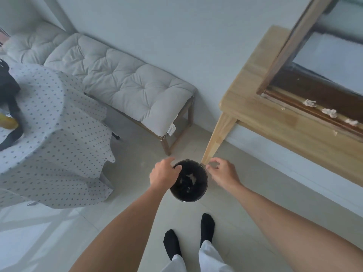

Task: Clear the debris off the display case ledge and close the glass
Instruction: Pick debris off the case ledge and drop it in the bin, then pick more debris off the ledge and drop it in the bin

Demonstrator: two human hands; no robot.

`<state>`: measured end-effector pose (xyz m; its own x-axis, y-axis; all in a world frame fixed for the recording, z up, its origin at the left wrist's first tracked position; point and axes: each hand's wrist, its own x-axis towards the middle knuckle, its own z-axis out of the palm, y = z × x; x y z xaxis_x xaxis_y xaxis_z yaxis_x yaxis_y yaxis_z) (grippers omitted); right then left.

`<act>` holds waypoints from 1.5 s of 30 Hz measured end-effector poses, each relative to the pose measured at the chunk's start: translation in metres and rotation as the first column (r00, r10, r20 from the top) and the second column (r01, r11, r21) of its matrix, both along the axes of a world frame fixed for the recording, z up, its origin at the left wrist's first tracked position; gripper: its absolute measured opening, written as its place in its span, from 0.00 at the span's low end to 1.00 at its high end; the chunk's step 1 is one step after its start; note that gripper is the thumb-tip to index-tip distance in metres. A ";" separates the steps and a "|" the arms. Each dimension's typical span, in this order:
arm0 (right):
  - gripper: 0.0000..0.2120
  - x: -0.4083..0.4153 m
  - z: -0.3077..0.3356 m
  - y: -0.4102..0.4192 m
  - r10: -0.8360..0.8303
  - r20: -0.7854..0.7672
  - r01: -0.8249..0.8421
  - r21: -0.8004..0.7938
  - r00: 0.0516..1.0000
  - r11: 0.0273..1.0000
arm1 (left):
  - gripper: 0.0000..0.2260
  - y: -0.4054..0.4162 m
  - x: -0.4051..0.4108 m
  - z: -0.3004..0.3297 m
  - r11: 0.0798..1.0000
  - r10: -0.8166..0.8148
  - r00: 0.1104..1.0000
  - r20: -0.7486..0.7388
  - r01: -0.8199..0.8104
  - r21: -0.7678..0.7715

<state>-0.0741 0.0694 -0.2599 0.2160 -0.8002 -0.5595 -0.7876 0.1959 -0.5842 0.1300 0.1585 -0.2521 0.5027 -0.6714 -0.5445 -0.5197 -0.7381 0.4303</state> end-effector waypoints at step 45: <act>0.23 -0.161 0.221 -0.092 -0.403 0.151 0.427 -0.448 0.902 0.786 | 0.19 -0.201 -0.194 0.224 0.692 -0.511 0.828 0.229 0.555 -0.462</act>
